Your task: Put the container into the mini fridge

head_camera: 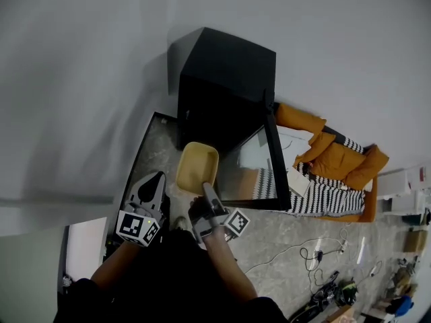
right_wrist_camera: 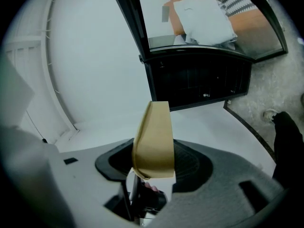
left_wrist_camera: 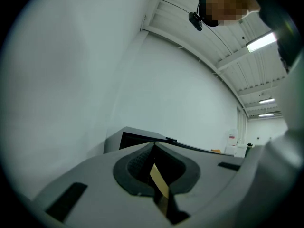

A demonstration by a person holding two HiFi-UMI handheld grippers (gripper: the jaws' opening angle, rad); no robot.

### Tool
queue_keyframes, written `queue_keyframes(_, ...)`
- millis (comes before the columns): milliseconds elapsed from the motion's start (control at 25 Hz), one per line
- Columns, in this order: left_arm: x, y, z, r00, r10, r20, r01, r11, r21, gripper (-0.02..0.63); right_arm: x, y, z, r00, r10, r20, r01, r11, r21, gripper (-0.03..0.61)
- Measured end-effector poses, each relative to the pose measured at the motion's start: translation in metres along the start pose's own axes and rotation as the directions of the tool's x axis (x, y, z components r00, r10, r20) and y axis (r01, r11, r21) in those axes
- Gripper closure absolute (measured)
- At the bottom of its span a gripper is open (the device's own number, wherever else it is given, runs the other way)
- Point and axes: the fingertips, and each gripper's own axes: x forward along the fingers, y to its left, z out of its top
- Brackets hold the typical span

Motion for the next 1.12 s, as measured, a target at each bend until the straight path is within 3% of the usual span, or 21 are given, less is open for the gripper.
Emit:
queue_keyframes(480,0.089,0.048,0.001,0.998,-0.061,-0.029,0.060,0.998,-0.013,0.609,0.075,-0.022,0.044,0.998,-0.018,0.057,0.020,0.999,-0.036,0.365)
queue_keyframes(1120,0.174,0.098,-0.016,0.994,-0.103,-0.047,0.101,0.995,-0.026,0.609,0.157,-0.106,0.102,0.994,-0.053,0.100,0.061,0.995,-0.079,0.365)
